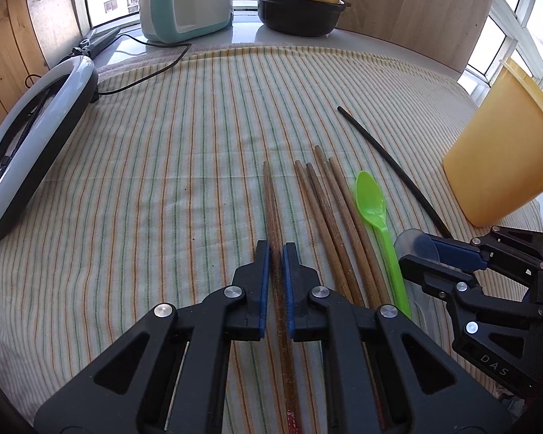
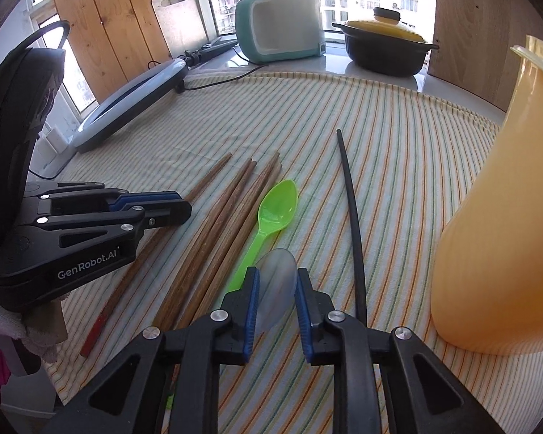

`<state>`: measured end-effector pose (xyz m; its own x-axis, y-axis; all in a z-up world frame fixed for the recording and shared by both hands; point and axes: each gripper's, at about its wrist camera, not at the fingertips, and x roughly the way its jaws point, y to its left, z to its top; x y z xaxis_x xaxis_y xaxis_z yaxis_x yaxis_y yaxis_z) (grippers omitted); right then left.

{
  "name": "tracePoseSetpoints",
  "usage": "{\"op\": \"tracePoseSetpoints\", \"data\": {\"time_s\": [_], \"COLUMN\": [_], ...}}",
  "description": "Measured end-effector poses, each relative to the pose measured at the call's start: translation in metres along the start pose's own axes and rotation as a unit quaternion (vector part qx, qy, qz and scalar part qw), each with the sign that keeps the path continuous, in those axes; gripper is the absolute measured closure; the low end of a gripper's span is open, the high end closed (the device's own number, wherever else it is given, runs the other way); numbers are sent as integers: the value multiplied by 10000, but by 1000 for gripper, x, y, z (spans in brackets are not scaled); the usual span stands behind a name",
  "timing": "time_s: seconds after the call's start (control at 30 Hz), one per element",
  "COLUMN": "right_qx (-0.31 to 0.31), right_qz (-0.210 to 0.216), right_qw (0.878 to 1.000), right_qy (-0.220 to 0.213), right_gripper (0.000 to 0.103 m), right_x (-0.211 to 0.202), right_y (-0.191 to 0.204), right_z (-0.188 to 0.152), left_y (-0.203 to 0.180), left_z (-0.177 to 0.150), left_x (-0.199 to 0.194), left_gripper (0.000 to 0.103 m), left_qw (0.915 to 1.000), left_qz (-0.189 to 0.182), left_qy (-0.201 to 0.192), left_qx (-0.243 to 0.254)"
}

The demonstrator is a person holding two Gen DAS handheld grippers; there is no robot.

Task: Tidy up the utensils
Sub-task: 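Close the left gripper on a brown chopstick while the right gripper grasps the clear plastic spoon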

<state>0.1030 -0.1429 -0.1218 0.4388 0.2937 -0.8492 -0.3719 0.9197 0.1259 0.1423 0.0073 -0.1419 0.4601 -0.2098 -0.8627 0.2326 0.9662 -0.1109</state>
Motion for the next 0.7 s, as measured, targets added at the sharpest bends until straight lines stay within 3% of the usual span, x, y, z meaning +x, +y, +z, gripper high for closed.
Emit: {"op": "tracePoseSetpoints", "data": {"time_s": [0.17, 0.4, 0.57, 0.7], "right_qx": [-62, -159, -209, -181], "right_qz": [71, 83, 87, 103], "right_qw": [10000, 9998, 9997, 9998], "right_qy": [13, 77, 76, 17], "right_gripper": [97, 99, 101, 101], "right_x": [-1, -2, -6, -10], "right_y": [5, 9, 13, 13], "right_z": [2, 4, 5, 6], "left_y": [9, 9, 8, 19], "left_z": [1, 2, 18, 20], "left_x": [0, -2, 8, 7], "left_gripper": [97, 98, 92, 99], "left_qw": [9995, 9997, 9986, 9986], "left_qz": [-205, -47, -31, -196], "left_qy": [3, 226, 483, 499], "left_qx": [-233, -13, 213, -36]}}
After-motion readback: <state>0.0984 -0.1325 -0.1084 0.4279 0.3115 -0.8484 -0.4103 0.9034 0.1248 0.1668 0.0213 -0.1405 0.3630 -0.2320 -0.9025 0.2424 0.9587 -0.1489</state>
